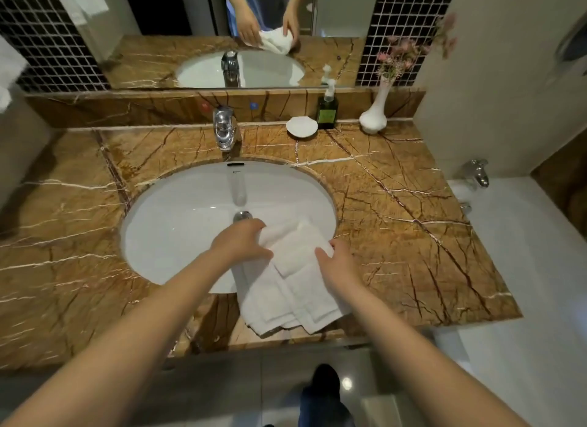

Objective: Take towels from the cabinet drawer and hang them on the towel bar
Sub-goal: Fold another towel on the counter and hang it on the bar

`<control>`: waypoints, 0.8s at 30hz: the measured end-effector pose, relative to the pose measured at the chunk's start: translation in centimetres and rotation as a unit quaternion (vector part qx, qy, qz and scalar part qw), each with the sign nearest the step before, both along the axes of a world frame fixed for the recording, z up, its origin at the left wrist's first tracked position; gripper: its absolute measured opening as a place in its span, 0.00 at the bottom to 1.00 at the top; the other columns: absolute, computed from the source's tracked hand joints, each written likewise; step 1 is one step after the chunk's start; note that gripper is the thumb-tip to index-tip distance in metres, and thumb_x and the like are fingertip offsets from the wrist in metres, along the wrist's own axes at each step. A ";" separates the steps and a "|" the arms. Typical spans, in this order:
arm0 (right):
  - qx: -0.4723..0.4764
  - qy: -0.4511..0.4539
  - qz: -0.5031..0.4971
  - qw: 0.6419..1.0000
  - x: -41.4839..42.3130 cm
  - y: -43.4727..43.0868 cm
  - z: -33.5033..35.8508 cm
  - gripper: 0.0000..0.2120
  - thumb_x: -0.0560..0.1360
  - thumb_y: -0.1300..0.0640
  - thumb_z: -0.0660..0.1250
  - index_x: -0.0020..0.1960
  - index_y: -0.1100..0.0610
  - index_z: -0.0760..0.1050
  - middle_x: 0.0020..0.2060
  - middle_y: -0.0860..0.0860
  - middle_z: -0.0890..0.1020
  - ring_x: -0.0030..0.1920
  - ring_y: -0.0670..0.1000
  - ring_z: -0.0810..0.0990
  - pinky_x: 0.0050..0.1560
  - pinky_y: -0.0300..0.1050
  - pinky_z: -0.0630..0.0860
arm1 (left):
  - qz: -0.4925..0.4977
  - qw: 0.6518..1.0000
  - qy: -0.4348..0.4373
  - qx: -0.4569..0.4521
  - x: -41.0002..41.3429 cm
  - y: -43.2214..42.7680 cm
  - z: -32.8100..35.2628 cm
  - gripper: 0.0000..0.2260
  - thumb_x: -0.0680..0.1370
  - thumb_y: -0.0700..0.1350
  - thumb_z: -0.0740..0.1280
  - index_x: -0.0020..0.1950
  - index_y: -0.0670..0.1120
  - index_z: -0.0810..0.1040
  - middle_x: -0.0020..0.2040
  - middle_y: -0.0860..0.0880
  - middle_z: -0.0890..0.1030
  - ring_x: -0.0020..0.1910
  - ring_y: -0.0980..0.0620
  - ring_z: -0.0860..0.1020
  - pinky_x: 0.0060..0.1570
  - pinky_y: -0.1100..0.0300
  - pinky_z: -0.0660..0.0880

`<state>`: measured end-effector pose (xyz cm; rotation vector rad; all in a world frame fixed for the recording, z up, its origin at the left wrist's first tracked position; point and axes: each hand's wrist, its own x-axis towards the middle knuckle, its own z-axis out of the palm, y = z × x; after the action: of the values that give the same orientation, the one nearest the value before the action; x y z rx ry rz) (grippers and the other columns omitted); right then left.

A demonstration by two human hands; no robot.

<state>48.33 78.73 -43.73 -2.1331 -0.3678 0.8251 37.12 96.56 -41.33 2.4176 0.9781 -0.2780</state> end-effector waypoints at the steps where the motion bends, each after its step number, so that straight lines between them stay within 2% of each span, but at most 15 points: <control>1: -0.018 -0.065 0.019 0.998 -0.3 -0.3 -0.3 0.14 0.80 0.49 0.60 0.62 0.53 0.67 0.55 0.50 0.77 0.49 0.49 0.77 0.50 0.49 0.78 | 0.005 1.000 -0.006 0.008 0.0 -0.7 -0.7 0.28 0.68 0.56 0.73 0.65 0.50 0.72 0.61 0.50 0.76 0.58 0.48 0.75 0.49 0.57 0.72; 3: -0.056 -0.193 0.062 0.978 -0.8 -0.8 -0.8 0.16 0.80 0.52 0.59 0.67 0.55 0.67 0.61 0.51 0.73 0.56 0.50 0.73 0.54 0.45 0.73 | 0.014 0.999 -0.018 0.049 -0.1 -2.4 -2.1 0.22 0.69 0.56 0.71 0.60 0.51 0.74 0.55 0.51 0.79 0.55 0.47 0.77 0.46 0.56 0.71; 6: -0.101 -0.384 0.143 0.907 -2.3 -1.0 -0.6 0.19 0.79 0.58 0.60 0.70 0.55 0.66 0.66 0.52 0.70 0.66 0.52 0.68 0.64 0.48 0.69 | 0.030 0.983 -0.058 0.174 -1.0 -4.8 -3.5 0.13 0.70 0.57 0.67 0.47 0.49 0.75 0.42 0.50 0.80 0.43 0.47 0.78 0.38 0.56 0.68; 8: -0.067 -0.446 0.202 0.869 -3.7 -1.0 -0.3 0.20 0.77 0.60 0.63 0.68 0.56 0.69 0.66 0.54 0.72 0.67 0.55 0.69 0.64 0.51 0.69 | 0.045 0.971 -0.091 0.218 -1.6 -5.8 -4.0 0.11 0.71 0.56 0.67 0.42 0.49 0.75 0.39 0.51 0.78 0.40 0.48 0.76 0.38 0.57 0.65; 10: -0.040 -0.459 0.250 0.852 -5.2 -0.9 -0.5 0.20 0.76 0.54 0.65 0.67 0.56 0.71 0.64 0.55 0.74 0.67 0.56 0.71 0.65 0.53 0.69 | 0.074 0.964 -0.129 0.220 -2.0 -6.4 -4.4 0.11 0.71 0.56 0.67 0.45 0.49 0.77 0.43 0.51 0.78 0.46 0.49 0.75 0.44 0.56 0.67; 13: -0.080 -0.441 0.266 0.854 -6.8 -0.9 -1.2 0.26 0.74 0.46 0.66 0.68 0.58 0.72 0.65 0.57 0.75 0.68 0.58 0.71 0.69 0.56 0.67 | 0.118 0.966 -0.139 0.184 -2.5 -6.9 -4.6 0.15 0.73 0.57 0.67 0.52 0.48 0.78 0.54 0.49 0.76 0.55 0.48 0.72 0.50 0.55 0.70; 17: -0.122 -0.454 0.249 0.847 -7.7 -0.7 -1.7 0.26 0.70 0.46 0.72 0.64 0.59 0.77 0.62 0.59 0.78 0.65 0.58 0.76 0.65 0.59 0.71 | 0.168 0.967 -0.163 0.105 -2.8 -7.9 -4.1 0.16 0.75 0.53 0.66 0.60 0.47 0.74 0.67 0.44 0.68 0.67 0.45 0.63 0.56 0.53 0.71; 19: -0.118 -0.461 0.238 0.847 -8.0 -0.5 -1.7 0.26 0.69 0.48 0.74 0.63 0.60 0.78 0.61 0.60 0.79 0.64 0.58 0.76 0.63 0.59 0.73 | 0.195 0.959 -0.194 0.070 -2.9 -8.7 -3.8 0.20 0.75 0.49 0.67 0.65 0.47 0.70 0.69 0.44 0.66 0.67 0.45 0.63 0.58 0.55 0.69; 22: -0.102 -0.443 0.223 0.863 -7.9 -0.3 -1.9 0.25 0.73 0.51 0.72 0.65 0.63 0.75 0.64 0.62 0.77 0.66 0.60 0.75 0.64 0.57 0.73 | 0.244 0.941 -0.234 0.021 -3.2 -9.6 -3.6 0.28 0.74 0.47 0.69 0.72 0.45 0.63 0.67 0.45 0.68 0.65 0.46 0.68 0.58 0.61 0.65; 24: -0.094 -0.424 0.220 0.873 -7.7 -0.3 -1.7 0.27 0.75 0.52 0.69 0.69 0.65 0.71 0.66 0.63 0.73 0.68 0.60 0.72 0.67 0.55 0.70 | 0.290 0.927 -0.238 -0.020 -3.3 -9.7 -3.5 0.34 0.73 0.46 0.71 0.74 0.43 0.59 0.67 0.44 0.69 0.66 0.46 0.68 0.61 0.60 0.65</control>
<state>40.68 78.44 -45.47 -2.5482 -1.3086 0.0839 33.82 86.85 -44.84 1.8991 1.3563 0.4722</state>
